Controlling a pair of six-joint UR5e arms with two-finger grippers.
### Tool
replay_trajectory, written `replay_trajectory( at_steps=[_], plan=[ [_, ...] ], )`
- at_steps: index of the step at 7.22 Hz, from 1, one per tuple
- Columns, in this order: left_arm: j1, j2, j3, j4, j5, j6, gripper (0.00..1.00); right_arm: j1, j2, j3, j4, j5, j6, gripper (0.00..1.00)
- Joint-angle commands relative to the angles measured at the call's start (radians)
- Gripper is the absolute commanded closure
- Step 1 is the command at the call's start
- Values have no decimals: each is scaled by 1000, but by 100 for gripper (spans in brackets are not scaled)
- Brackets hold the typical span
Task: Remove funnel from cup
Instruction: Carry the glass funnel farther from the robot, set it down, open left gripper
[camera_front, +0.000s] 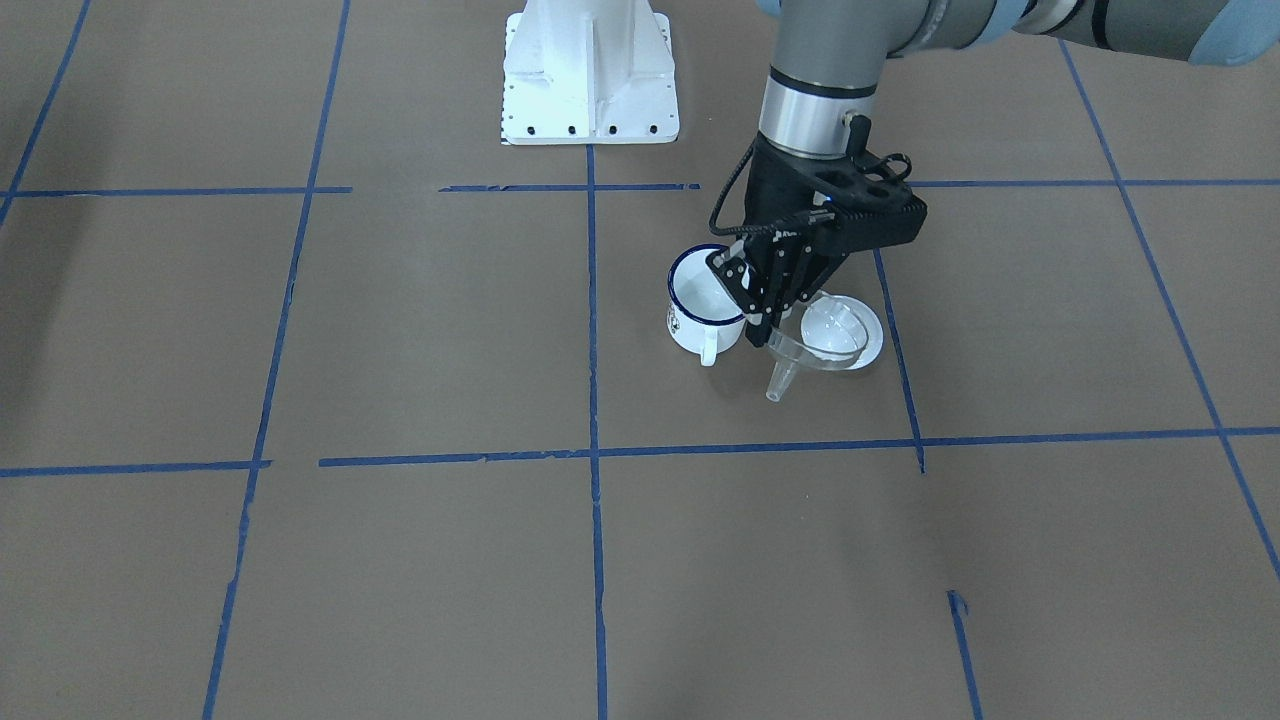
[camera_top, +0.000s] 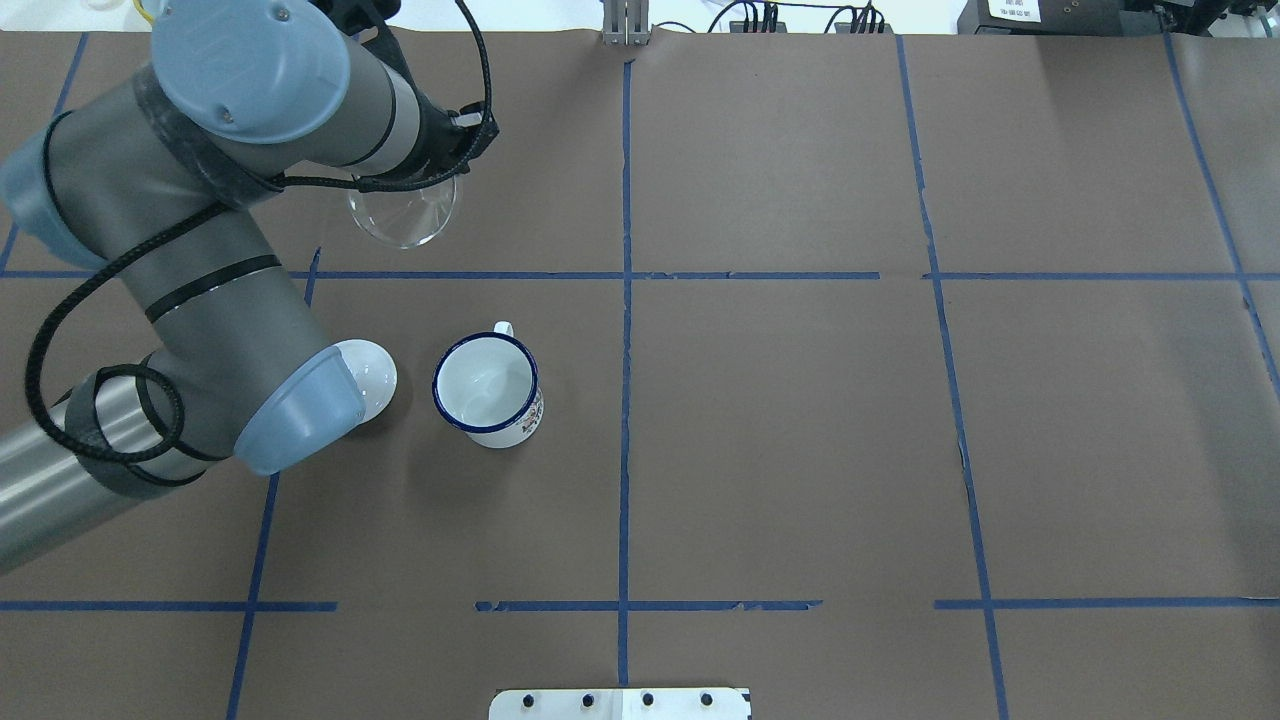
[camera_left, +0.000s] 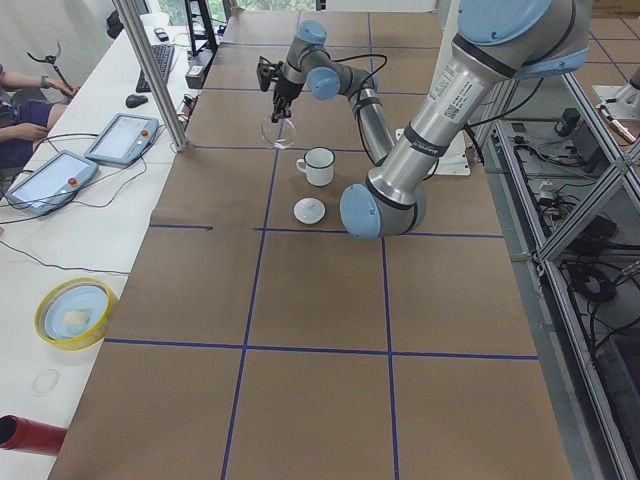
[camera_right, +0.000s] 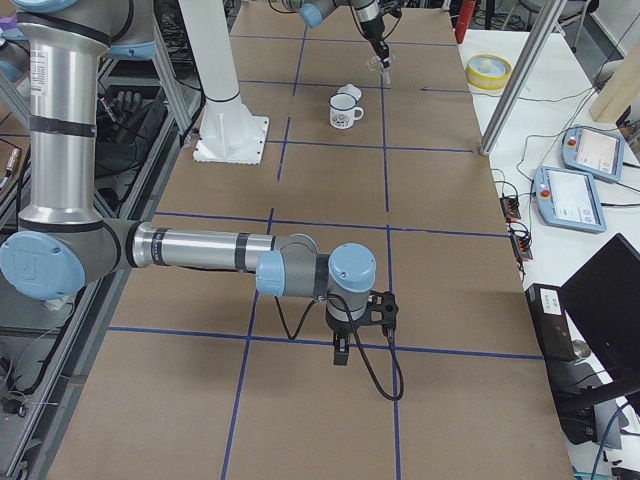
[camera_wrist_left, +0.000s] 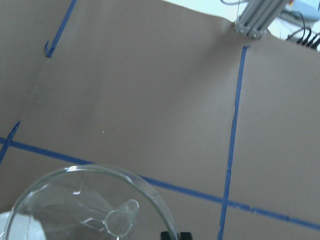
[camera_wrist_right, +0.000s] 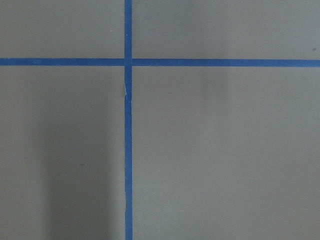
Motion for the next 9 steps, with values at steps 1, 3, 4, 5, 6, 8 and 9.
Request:
replay_trajectory(
  at_steps=[1,3,4,5,6,8,9],
  plan=[
    [-34,49,147,-277,77,-202,100,0,0,0,0,0,0,0],
    [-22,91,295,-506,227,-355,100,0,0,0,0,0,0,0],
    [19,92,336,-527,307,-405,100,0,0,0,0,0,0,0],
    [33,89,354,-531,364,-449,100,0,0,0,0,0,0,0],
    [39,80,388,-530,392,-524,100,0,0,0,0,0,0,0],
    [82,68,446,-531,499,-583,100,0,0,0,0,0,0,0],
    [97,68,459,-531,506,-597,100,0,0,0,0,0,0,0]
  ],
)
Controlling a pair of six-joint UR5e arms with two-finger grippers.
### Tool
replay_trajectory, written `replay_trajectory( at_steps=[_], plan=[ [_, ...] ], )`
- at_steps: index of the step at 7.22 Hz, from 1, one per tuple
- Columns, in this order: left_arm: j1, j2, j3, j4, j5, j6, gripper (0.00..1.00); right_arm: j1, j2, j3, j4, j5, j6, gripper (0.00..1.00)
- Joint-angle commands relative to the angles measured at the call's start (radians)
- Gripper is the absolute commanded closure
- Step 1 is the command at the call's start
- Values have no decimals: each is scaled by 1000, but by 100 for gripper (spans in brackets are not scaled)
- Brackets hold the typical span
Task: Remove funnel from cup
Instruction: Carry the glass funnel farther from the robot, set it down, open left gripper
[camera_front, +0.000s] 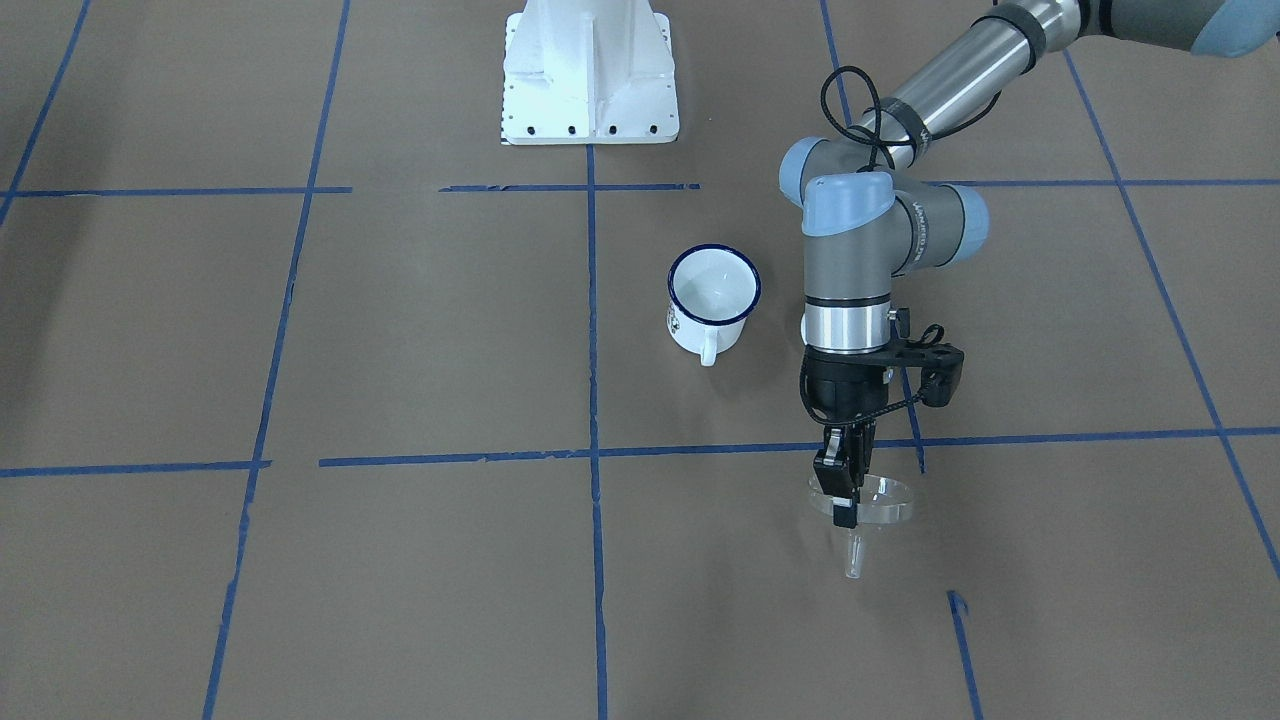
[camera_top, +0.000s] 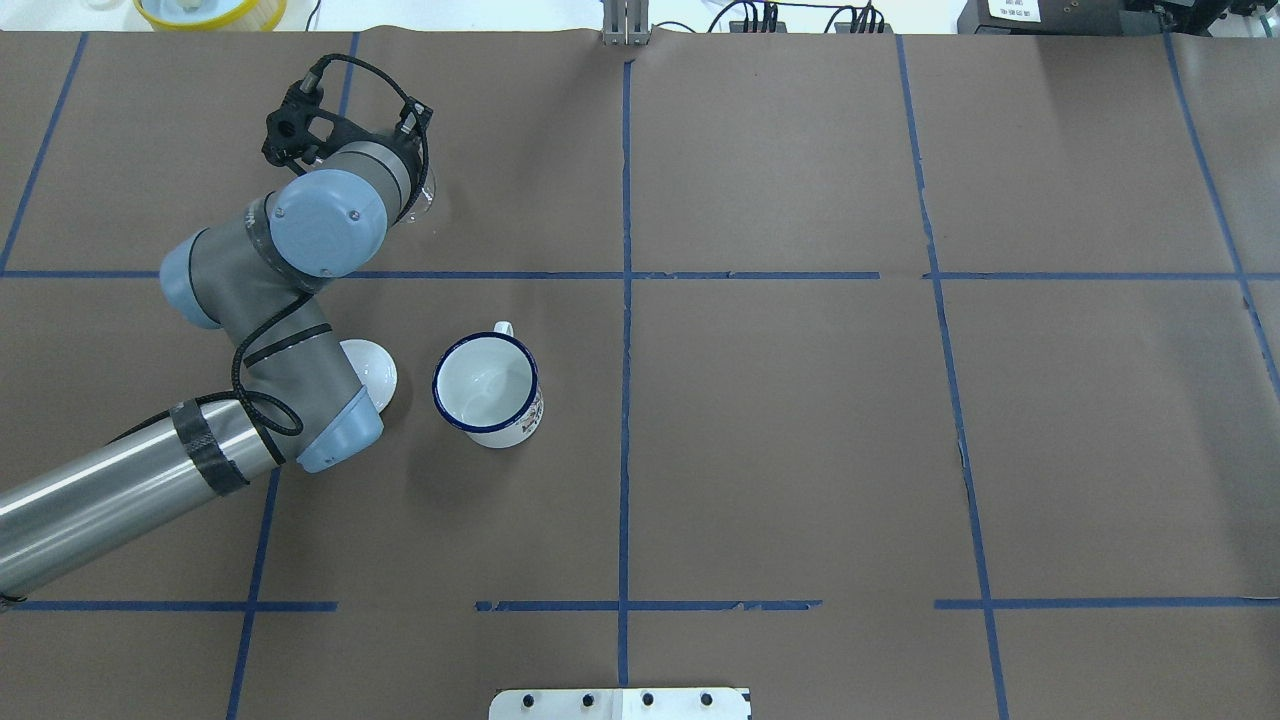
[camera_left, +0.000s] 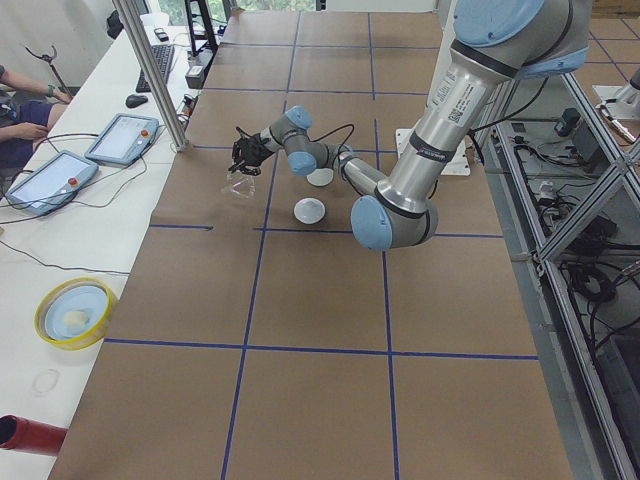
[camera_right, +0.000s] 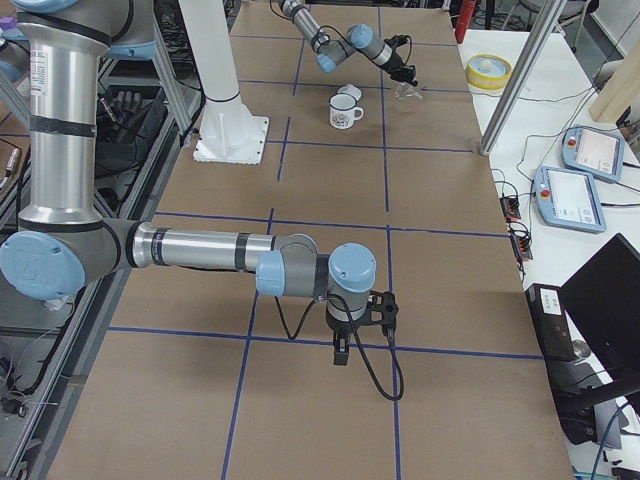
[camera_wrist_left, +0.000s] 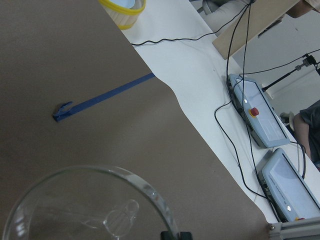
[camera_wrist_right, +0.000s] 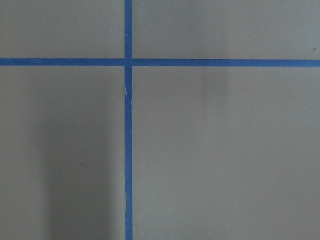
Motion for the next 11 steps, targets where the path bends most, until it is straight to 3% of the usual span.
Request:
replay_trajectory(
  at_steps=[1,4,5,6,9,11],
  plan=[
    [35,-2,33,-10,60,-30,100,0,0,0,0,0,0,0],
    [38,-1,52,-47,74,-28,100,0,0,0,0,0,0,0],
    [37,1,52,-48,72,-22,45,0,0,0,0,0,0,0],
    [38,5,52,-47,74,-15,0,0,0,0,0,0,0,0],
    [37,8,46,-47,72,-4,0,0,0,0,0,0,0,0],
    [26,42,-70,-47,57,175,0,0,0,0,0,0,0,0]
  ],
)
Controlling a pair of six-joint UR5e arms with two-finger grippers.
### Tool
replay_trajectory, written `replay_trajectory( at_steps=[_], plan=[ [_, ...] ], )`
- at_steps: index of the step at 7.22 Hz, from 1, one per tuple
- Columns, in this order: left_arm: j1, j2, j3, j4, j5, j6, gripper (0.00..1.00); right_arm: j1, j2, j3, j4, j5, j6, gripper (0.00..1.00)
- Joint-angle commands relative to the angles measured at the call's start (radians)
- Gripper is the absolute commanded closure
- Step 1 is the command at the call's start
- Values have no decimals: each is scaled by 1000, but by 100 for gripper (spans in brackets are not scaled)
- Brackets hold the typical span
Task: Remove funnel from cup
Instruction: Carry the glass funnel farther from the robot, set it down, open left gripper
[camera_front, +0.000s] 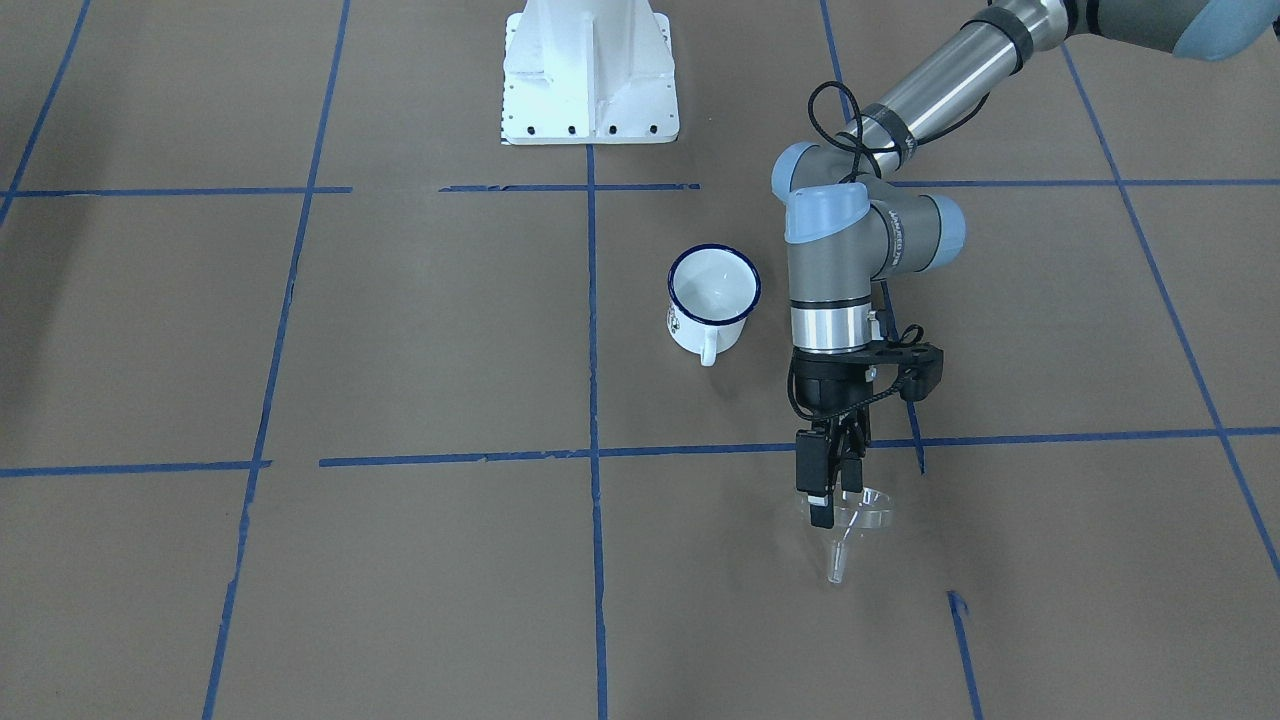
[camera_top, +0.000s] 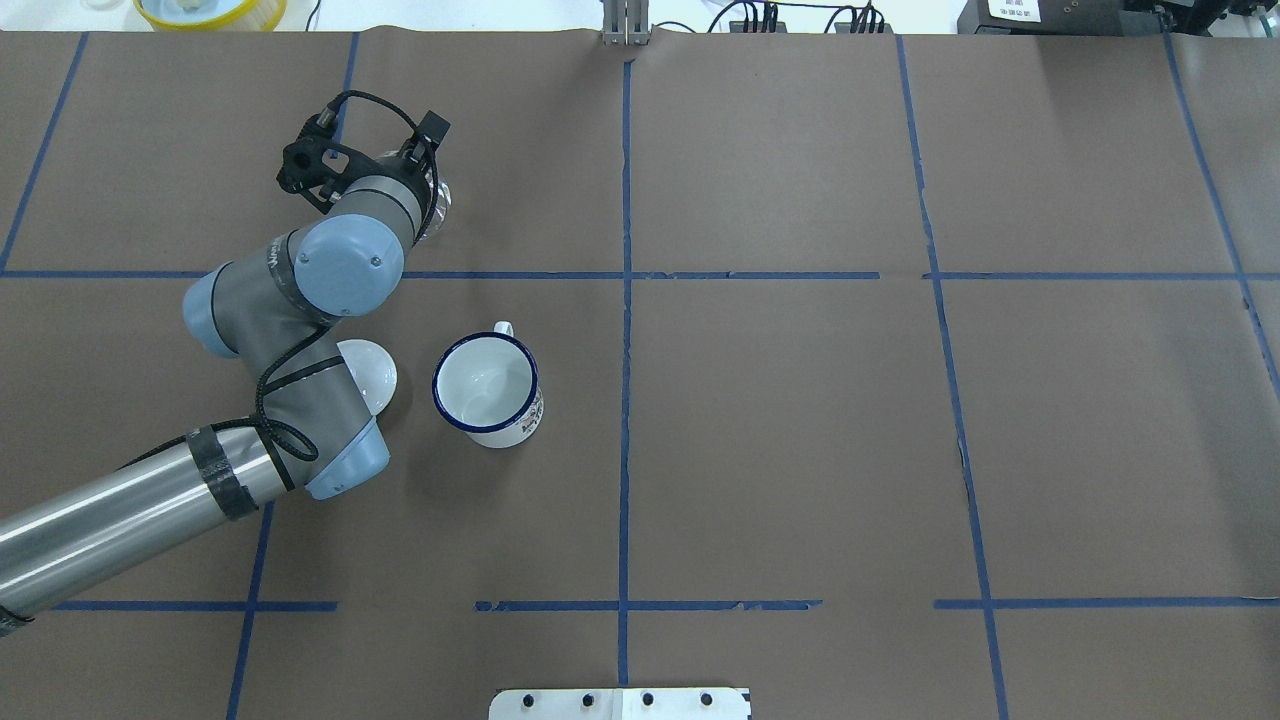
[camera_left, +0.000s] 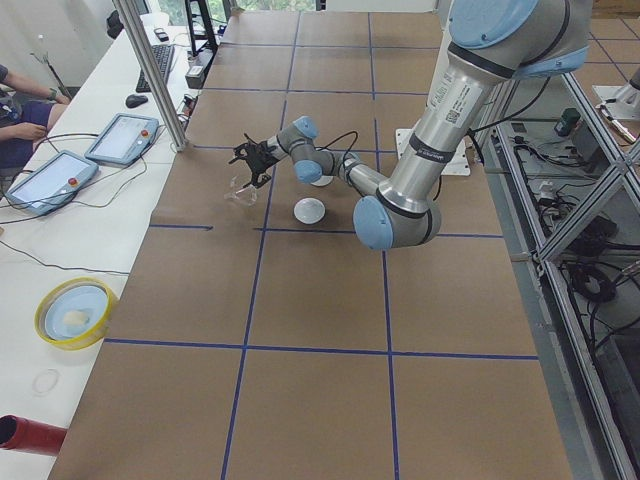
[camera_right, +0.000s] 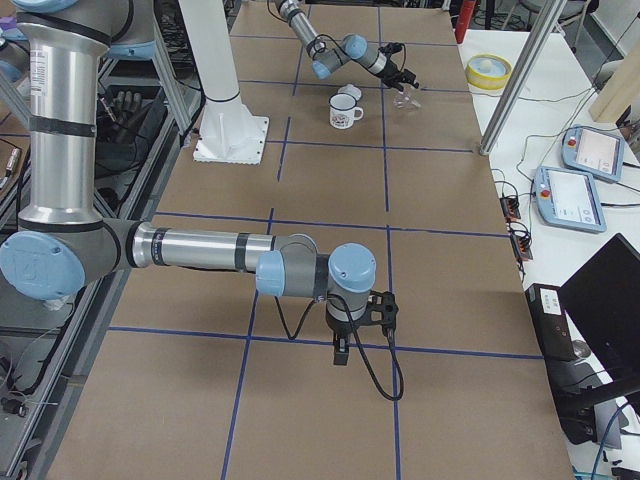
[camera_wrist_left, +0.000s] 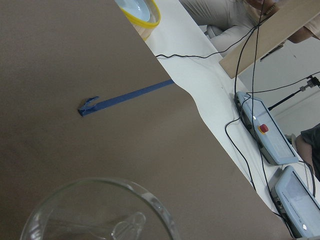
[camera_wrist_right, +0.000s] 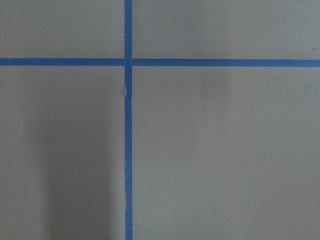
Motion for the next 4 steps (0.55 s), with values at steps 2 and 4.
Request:
replay_trajectory(
  at_steps=[2,4],
  plan=[
    [-5,176,-280,27,-166,191,0,0,0,0,0,0,0,0],
    [-11,247,-414,140,-299,373,0,0,0,0,0,0,0,0]
  ],
)
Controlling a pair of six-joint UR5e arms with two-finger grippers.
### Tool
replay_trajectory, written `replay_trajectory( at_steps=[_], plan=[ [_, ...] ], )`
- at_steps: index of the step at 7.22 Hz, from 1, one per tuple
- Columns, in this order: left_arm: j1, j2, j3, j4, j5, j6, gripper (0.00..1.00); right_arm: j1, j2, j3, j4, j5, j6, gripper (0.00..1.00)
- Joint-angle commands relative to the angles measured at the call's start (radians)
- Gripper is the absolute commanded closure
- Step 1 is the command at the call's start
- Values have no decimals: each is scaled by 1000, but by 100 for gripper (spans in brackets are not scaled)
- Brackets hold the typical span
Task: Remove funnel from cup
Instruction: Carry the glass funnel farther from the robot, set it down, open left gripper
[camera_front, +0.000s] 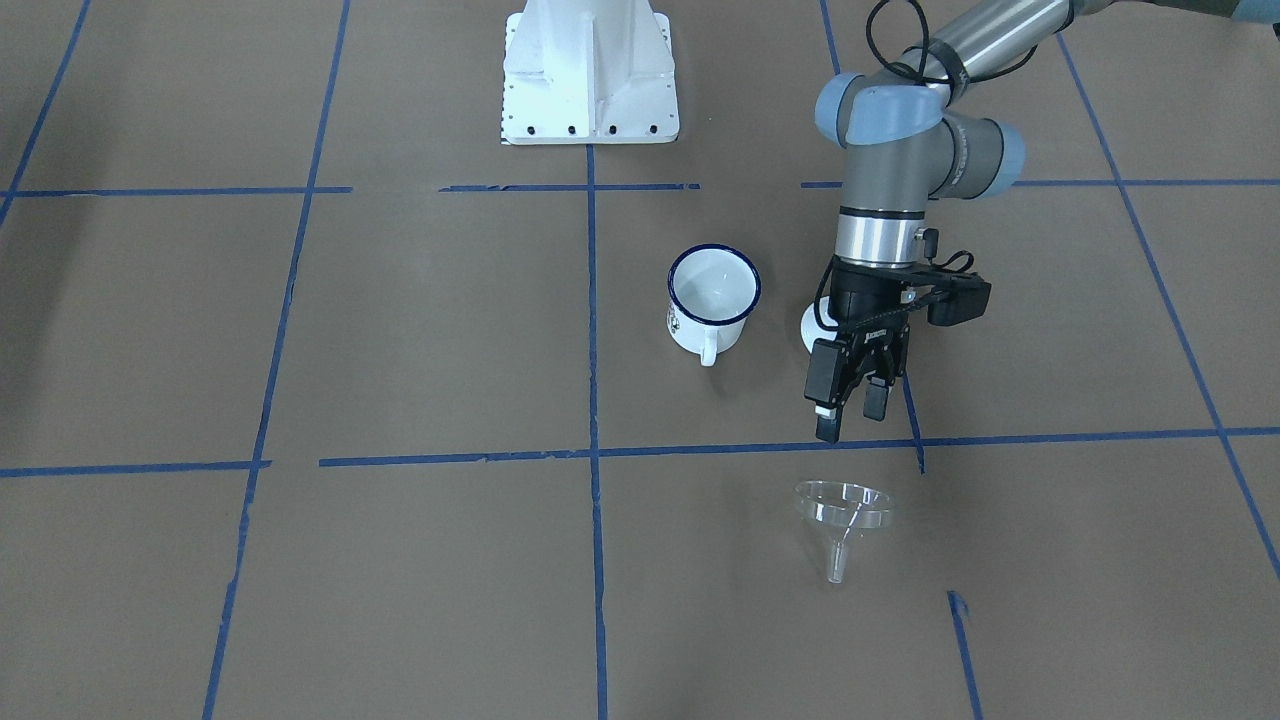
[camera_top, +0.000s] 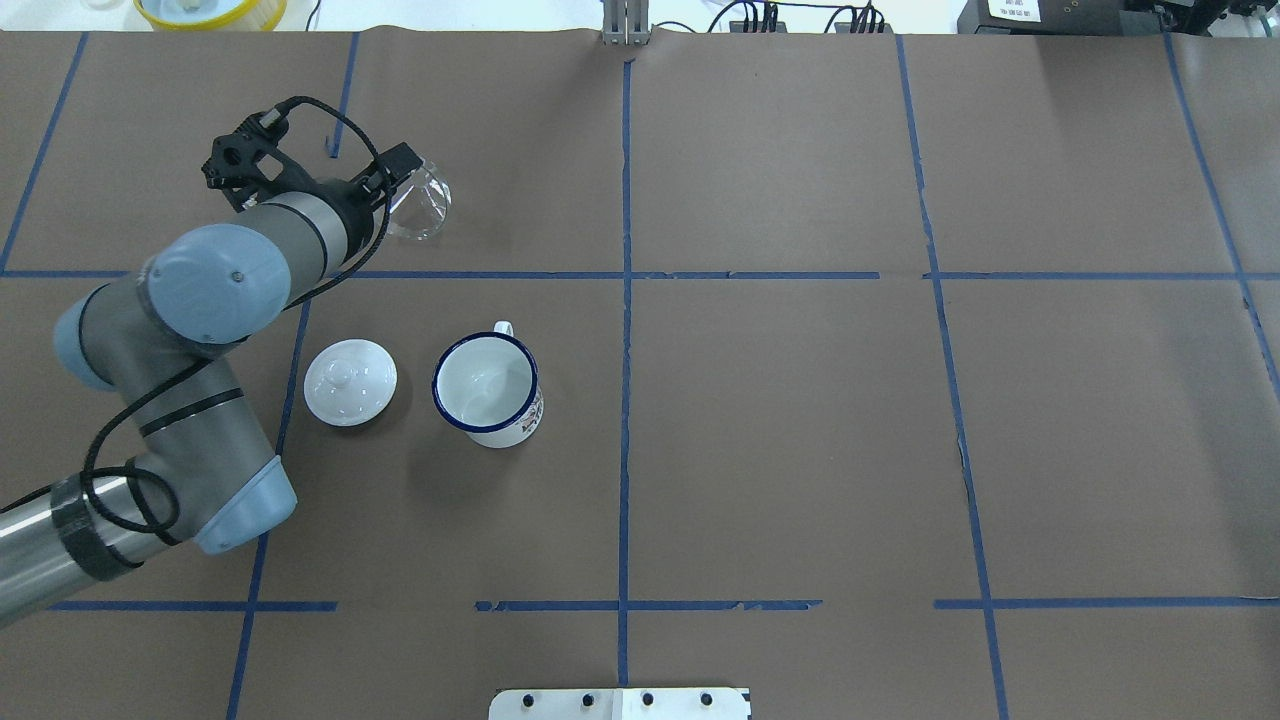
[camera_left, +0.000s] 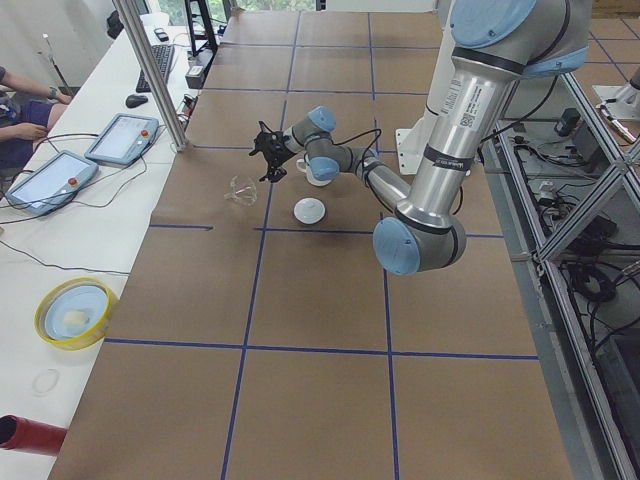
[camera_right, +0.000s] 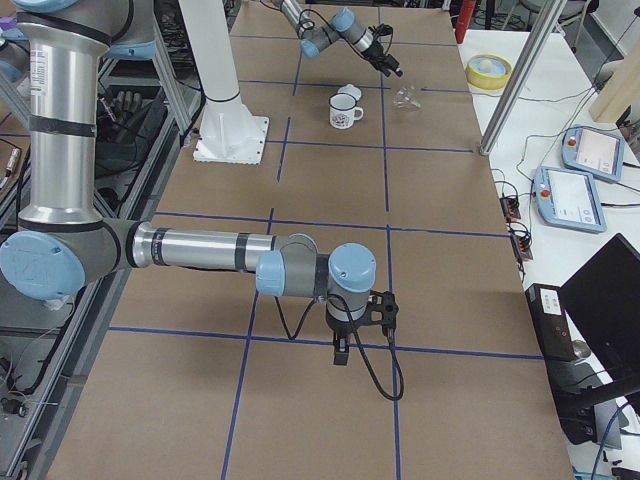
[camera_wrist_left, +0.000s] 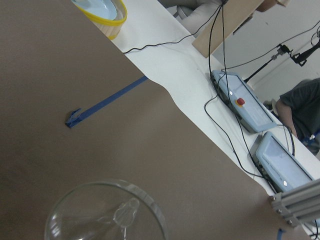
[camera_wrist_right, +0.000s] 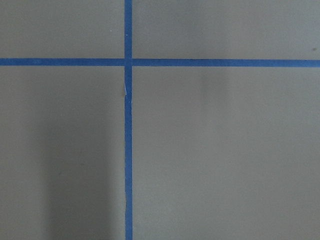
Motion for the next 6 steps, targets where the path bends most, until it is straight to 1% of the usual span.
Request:
replay_trajectory(
  at_steps=[1,2,3,4,5,6],
  plan=[
    [-12,44,-84,122,-185,180,0,0,0,0,0,0,0,0],
    [-21,50,-113,177,-257,281,0,0,0,0,0,0,0,0],
    [-24,72,-148,220,-349,360,0,0,0,0,0,0,0,0],
    [-30,76,-153,231,-412,420,0,0,0,-1,0,0,0,0],
    [-38,91,-155,253,-440,513,0,0,0,0,0,0,0,0],
    [-36,131,-152,245,-448,544,0,0,0,0,0,0,0,0]
  ],
)
